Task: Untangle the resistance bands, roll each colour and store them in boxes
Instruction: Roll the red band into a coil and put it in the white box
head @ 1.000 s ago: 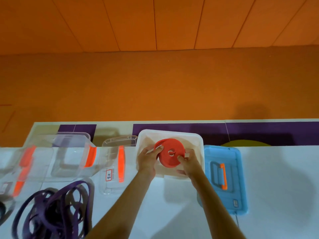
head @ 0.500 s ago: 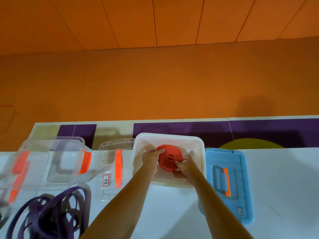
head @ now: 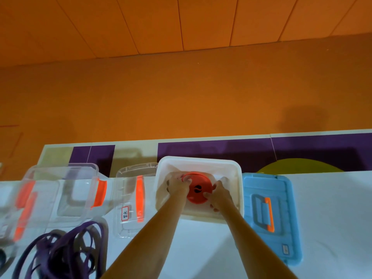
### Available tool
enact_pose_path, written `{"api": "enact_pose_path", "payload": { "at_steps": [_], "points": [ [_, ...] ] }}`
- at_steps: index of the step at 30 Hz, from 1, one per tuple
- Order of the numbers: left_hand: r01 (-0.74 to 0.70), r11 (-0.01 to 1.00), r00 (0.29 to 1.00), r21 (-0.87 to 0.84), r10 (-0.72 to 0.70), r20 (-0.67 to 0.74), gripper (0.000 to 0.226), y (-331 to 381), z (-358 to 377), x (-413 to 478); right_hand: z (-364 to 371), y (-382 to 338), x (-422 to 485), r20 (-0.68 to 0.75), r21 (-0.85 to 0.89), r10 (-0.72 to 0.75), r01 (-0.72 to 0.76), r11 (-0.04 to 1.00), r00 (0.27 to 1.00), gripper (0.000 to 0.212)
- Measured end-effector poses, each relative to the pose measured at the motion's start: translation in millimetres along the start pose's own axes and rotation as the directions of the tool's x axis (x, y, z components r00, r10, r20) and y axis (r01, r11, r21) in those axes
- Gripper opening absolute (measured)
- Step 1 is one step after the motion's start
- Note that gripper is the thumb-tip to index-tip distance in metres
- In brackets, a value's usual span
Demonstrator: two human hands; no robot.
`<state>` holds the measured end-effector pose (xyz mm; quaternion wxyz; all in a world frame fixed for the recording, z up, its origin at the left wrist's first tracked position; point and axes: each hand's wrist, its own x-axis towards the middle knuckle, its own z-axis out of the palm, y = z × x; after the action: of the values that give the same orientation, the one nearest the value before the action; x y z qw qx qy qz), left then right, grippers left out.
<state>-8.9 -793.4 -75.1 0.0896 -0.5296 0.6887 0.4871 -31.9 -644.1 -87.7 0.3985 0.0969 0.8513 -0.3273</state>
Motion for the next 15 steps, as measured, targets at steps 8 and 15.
{"api": "enact_pose_path", "payload": {
  "at_steps": [8, 15],
  "points": [
    [-0.141, 0.981, 0.988, 0.132, 0.132, 0.074, 0.077, 7, -13, -20, -11, -11, -46, -0.142, -0.222, -0.203, 0.169, 0.960, 0.969, 0.051],
    [-0.766, 0.323, 0.591, 0.556, 0.694, 0.411, 0.025, -18, -89, -78, -12, 17, -138, -0.323, -0.386, -0.707, 0.595, 0.705, 0.629, 0.013]
  ]
}}
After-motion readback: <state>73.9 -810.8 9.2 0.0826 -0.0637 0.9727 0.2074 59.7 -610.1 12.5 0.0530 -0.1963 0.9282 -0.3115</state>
